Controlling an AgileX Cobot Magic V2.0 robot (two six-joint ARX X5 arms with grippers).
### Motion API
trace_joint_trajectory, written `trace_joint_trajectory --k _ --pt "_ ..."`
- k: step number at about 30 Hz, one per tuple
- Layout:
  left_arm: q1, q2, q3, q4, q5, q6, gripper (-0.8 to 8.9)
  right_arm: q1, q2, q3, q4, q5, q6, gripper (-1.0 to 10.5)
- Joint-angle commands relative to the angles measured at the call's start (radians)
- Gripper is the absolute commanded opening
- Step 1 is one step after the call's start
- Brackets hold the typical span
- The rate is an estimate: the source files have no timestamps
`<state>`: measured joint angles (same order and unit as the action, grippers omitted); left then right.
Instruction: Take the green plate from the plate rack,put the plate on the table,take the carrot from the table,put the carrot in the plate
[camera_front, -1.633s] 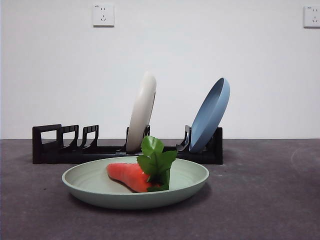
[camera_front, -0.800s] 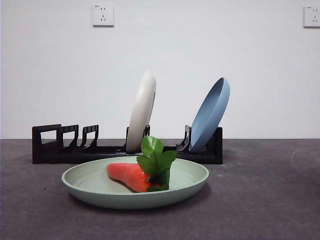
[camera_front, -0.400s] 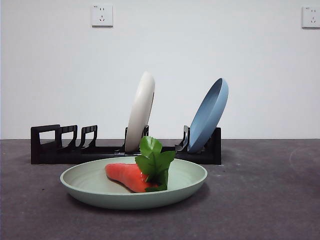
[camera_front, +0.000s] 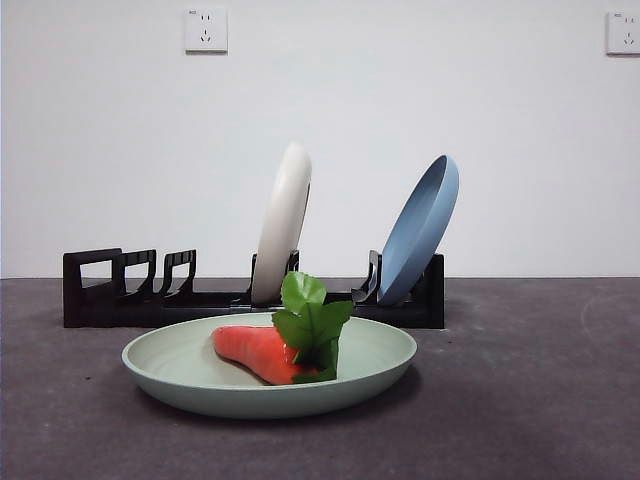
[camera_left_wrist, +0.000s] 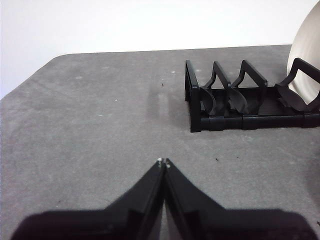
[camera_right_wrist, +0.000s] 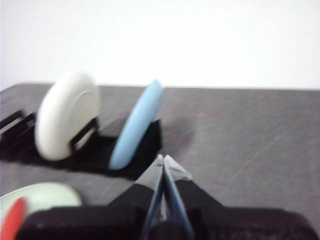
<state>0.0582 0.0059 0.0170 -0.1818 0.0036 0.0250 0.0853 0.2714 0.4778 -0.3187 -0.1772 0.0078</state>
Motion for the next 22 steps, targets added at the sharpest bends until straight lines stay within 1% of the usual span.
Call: trace_joint_trajectory --k 1,4,10,18,22 --pt "0.003 -0.003 -0.014 0.004 0.0 -0.006 -0.03 -0.019 -0.078 -0.14 0.095 0.002 0.01 0.0" --pt "0.003 -0.003 -0.014 0.004 0.0 -0.006 -0.03 -0.025 -0.148 -0.248 0.153 0.032 0.013 0.0" --pt "0.003 -0.003 -0.014 0.004 0.0 -0.006 -0.03 -0.025 -0.235 -0.401 0.238 0.08 0.08 0.0" --pt "0.003 -0.003 -0.014 0.004 0.0 -0.006 -0.03 -0.024 -0.271 -0.472 0.24 0.079 0.09 0.0" --pt "0.003 -0.003 -0.014 0.004 0.0 -0.006 -0.03 -0.024 -0.27 -0.472 0.189 0.079 0.091 0.0"
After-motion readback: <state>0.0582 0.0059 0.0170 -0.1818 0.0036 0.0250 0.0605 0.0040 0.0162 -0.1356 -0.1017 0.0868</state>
